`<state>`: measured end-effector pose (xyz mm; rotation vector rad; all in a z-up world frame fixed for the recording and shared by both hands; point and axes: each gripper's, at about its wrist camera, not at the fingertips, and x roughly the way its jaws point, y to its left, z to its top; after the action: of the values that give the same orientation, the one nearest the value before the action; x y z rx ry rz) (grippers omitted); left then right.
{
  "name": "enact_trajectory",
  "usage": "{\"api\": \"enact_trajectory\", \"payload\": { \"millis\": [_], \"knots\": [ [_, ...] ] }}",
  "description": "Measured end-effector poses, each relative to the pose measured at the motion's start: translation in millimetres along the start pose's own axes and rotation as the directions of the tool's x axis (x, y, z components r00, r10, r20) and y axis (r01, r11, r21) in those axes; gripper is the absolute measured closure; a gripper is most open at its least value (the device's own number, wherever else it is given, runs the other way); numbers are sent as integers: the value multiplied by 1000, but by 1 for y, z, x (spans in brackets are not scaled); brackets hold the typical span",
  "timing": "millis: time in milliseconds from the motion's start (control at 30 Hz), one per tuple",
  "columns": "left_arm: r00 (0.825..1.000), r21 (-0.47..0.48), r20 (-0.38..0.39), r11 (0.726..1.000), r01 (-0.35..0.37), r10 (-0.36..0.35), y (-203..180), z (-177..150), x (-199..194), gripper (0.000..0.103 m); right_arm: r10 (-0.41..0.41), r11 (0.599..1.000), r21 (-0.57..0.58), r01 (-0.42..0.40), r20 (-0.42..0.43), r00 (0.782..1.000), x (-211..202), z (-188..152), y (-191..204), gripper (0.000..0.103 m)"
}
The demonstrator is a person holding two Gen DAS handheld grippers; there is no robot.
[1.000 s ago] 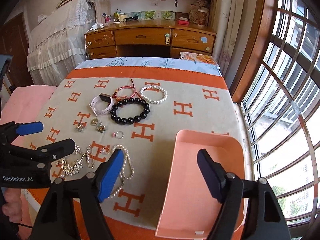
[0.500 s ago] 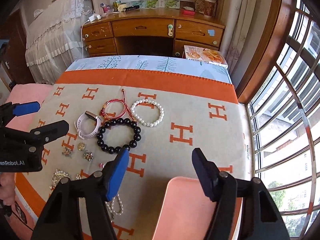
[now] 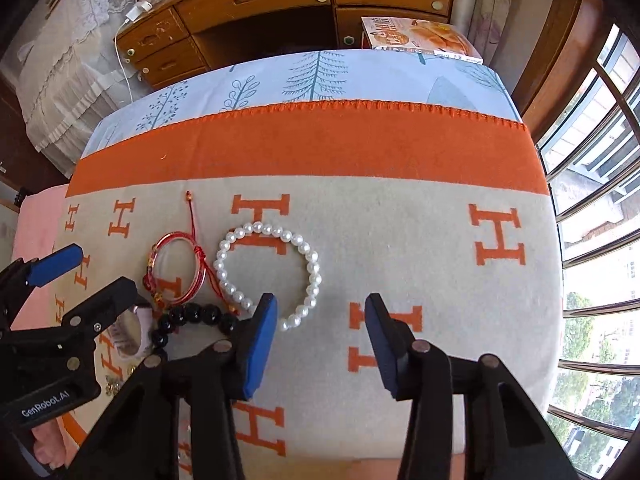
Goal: Organize jewelry
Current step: 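Grasp the white pearl bracelet with the right tool while the left tool grasps the red string bracelet, then carry both bracelets into the pink box and open both tools to release them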
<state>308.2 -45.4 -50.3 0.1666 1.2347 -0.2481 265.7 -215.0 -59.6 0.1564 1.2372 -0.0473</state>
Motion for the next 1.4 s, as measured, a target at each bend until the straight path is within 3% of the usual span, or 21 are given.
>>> {"api": "enact_trajectory", "payload": {
  "millis": [100,400,533,567,700,767,833,967,1133,1400],
  "knots": [
    [999,-30,-42,999,23,-24,4,9,18,35,-4,1000,12,4,-17,1000,10,10,-1,63],
    [995,-9,-99,1000,10,-11,-2,14,44,37,-67,997,-42,66,-32,997,23,22,10,69],
    [990,-13,-143,1000,2,-4,-3,14,53,56,-107,992,-72,105,-17,994,23,19,12,86],
    [989,-18,-145,1000,2,-5,-4,15,56,56,-103,992,-70,102,-16,995,22,19,11,93],
    [990,-11,-140,1000,-20,18,-8,16,58,58,-97,992,-77,96,-4,995,21,16,9,95],
    [990,11,-138,1000,-7,8,-12,15,57,69,-93,993,-72,92,0,996,20,15,9,95],
    [990,38,-140,999,1,4,-18,13,54,92,-79,995,-60,79,2,997,20,16,5,95],
    [992,79,-119,996,-29,38,-28,12,53,94,-40,998,-38,42,35,999,7,14,0,95],
    [996,30,-88,999,-10,13,-22,10,46,96,16,999,-31,-13,100,995,-22,8,-5,96],
    [998,50,29,997,54,-55,-28,-3,-18,96,103,995,-14,-103,232,967,-92,-24,-25,96]
  ]
}}
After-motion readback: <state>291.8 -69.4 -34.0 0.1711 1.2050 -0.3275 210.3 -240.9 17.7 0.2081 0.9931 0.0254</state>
